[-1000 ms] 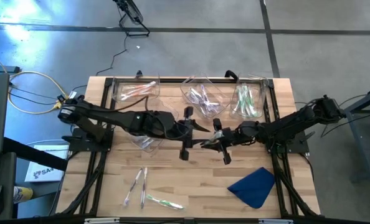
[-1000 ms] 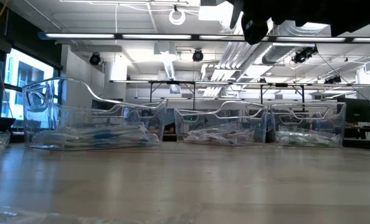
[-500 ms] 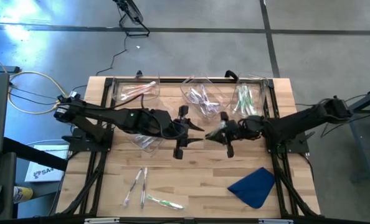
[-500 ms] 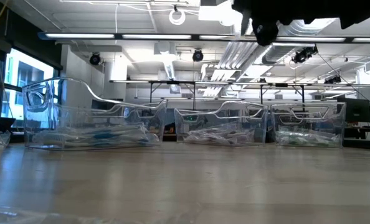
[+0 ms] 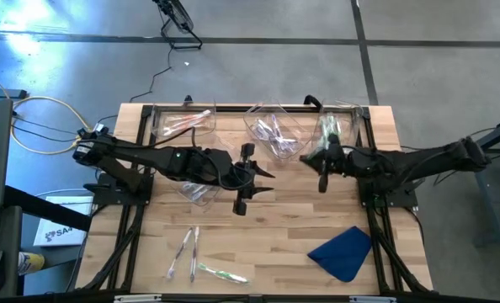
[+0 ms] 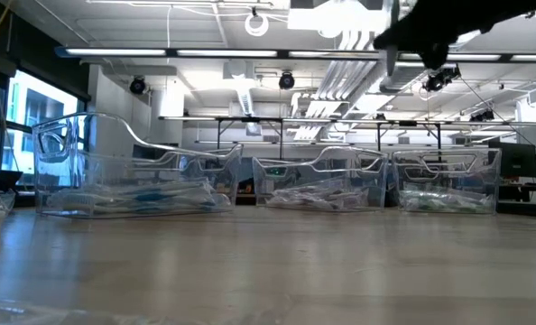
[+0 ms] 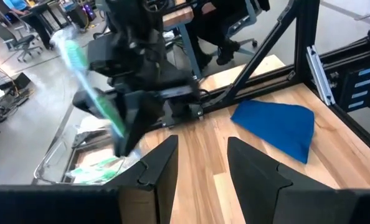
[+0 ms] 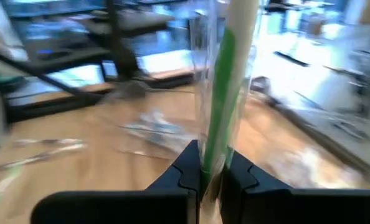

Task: Pick & Place Toothbrushes
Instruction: Put the green toothbrush into the top right transparent bin

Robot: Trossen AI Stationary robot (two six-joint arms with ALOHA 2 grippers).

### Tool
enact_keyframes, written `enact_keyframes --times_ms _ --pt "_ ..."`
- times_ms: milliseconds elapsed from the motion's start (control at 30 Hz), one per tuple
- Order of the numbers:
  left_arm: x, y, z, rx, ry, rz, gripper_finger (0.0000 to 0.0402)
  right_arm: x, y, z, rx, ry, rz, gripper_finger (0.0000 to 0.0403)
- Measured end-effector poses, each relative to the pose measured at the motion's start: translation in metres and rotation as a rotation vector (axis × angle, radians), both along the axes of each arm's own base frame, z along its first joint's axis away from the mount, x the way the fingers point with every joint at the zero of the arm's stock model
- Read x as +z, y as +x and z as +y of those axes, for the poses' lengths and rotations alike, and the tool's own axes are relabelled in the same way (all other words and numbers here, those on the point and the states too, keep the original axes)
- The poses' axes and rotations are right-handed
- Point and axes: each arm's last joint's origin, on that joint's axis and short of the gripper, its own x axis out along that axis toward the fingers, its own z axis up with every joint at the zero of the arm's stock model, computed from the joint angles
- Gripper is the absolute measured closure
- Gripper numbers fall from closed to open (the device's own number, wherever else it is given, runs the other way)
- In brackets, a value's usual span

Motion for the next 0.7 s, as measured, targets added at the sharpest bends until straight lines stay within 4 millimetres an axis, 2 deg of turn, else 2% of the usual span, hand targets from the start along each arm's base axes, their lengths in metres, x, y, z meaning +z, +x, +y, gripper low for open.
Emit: enact_keyframes --times_ms 200,367,700 --pt "0.0 0.0 0.0 0.0 0.0 0.0 0.0266 -0.006 -0.021 -0.019 -0.283 0.018 0.089 0.0387" --pt "0.0 0.0 0.0 0.0 0.0 0.0 0.0266 -0.014 -0.028 -0.04 -0.455 0.089 0.147 0.0387" --pt "-0.002 -0.001 0.0 0.0 0.004 0.022 0.0266 -0.034 -0.027 -0.087 -0.571 0.294 0.246 0.0387"
